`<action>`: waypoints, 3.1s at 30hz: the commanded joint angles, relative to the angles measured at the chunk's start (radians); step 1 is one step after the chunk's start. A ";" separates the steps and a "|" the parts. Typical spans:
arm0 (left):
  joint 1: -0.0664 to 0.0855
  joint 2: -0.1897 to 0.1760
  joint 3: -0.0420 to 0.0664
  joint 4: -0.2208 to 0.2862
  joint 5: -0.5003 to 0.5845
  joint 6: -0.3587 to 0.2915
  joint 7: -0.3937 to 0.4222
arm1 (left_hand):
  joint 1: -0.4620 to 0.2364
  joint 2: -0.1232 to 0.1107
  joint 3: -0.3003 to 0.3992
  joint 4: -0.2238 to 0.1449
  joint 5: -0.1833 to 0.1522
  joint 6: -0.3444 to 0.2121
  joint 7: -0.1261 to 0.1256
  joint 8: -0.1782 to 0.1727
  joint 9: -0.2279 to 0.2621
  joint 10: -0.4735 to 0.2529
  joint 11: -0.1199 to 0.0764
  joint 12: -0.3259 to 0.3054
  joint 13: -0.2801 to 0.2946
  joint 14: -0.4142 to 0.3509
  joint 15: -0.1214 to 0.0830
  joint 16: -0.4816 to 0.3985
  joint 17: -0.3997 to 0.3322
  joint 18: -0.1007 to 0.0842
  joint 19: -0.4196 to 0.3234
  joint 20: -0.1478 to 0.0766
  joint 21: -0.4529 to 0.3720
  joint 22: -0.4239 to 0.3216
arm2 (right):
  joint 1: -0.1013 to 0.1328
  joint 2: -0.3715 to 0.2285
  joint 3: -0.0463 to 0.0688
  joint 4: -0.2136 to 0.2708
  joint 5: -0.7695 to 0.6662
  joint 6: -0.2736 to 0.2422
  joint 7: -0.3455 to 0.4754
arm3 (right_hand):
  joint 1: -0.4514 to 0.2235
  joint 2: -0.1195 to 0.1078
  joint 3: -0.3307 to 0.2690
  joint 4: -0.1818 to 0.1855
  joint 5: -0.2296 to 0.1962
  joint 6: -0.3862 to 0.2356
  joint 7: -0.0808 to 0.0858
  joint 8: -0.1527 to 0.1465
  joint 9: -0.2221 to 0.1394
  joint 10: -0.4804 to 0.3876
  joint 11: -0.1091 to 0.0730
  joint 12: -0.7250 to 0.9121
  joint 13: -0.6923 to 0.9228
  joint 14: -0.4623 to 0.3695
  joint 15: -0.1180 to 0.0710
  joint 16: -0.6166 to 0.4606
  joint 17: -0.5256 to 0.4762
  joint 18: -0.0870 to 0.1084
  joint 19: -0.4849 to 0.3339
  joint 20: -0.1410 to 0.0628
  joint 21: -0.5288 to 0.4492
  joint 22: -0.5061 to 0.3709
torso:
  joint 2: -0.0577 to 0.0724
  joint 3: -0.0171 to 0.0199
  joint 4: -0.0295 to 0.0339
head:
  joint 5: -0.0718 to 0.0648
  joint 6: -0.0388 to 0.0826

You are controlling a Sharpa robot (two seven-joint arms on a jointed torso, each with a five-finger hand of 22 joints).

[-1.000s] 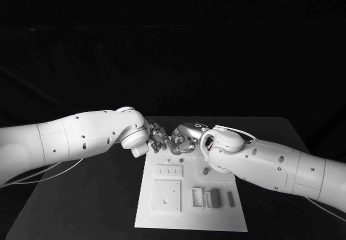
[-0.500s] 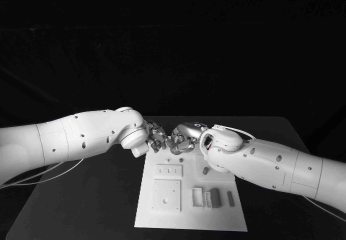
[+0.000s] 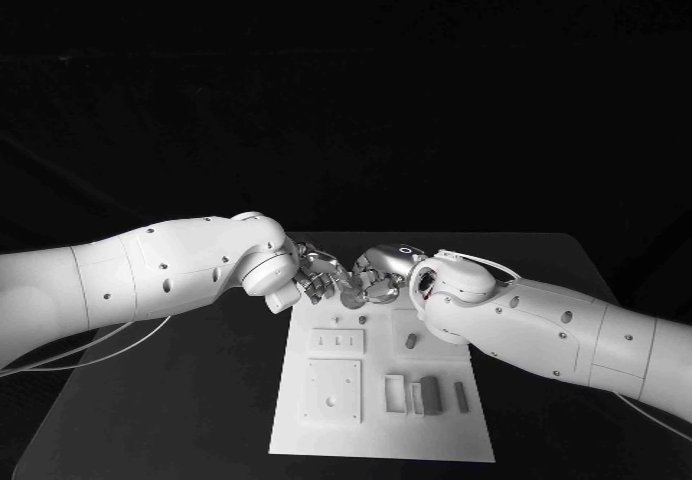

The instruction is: Assemble the parts on the task board

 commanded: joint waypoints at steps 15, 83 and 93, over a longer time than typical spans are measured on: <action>-0.013 0.006 0.001 -0.018 -0.071 -0.003 -0.017 | -0.023 -0.003 0.118 -0.100 0.044 0.015 -0.006 0.012 0.071 0.024 -0.012 0.016 0.012 0.016 -0.007 0.018 0.008 0.038 0.016 -0.005 0.028 0.025 | -0.002 -0.083 0.000 -0.026 0.040 -0.101 0.045 | 0.004 -0.010 0.002 0.004 0.000 -0.013 0.012 -0.001 0.000 -0.005 -0.001 0.000 -0.001 -0.001 0.004 -0.003 -0.002 0.016 -0.007 0.001 -0.005 -0.002 | 0.000 0.0013 0.0008 | 0.006 -0.006; -0.129 0.142 0.002 -0.168 -0.433 0.211 -0.098 | -0.127 -0.024 0.126 -0.090 0.328 0.090 -0.057 0.063 0.230 0.049 -0.064 0.227 0.102 0.055 -0.072 0.216 0.018 0.037 0.042 -0.065 0.259 0.026 | 0.013 -0.125 0.068 -0.185 0.381 -0.124 0.142 | 0.013 0.002 0.000 -0.010 0.000 -0.012 0.013 -0.001 -0.002 -0.011 0.000 0.002 -0.006 -0.007 0.005 -0.003 -0.005 0.016 -0.013 0.005 -0.006 -0.002 | 0.001 -0.0012 -0.0010 | 0.006 -0.054; -0.138 0.153 0.002 -0.177 -0.431 0.223 -0.097 | -0.131 -0.024 0.127 -0.086 0.327 0.095 -0.060 0.066 0.238 0.050 -0.067 0.237 0.103 0.059 -0.076 0.227 0.014 0.036 0.044 -0.067 0.270 0.025 | 0.013 -0.124 0.068 -0.182 0.381 -0.118 0.139 | 0.012 0.002 -0.001 -0.010 0.000 -0.013 0.013 -0.001 -0.002 -0.012 0.000 0.002 -0.006 -0.007 0.005 -0.003 -0.005 0.016 -0.014 0.006 -0.007 -0.002 | 0.001 -0.0006 -0.0006 | 0.000 -0.058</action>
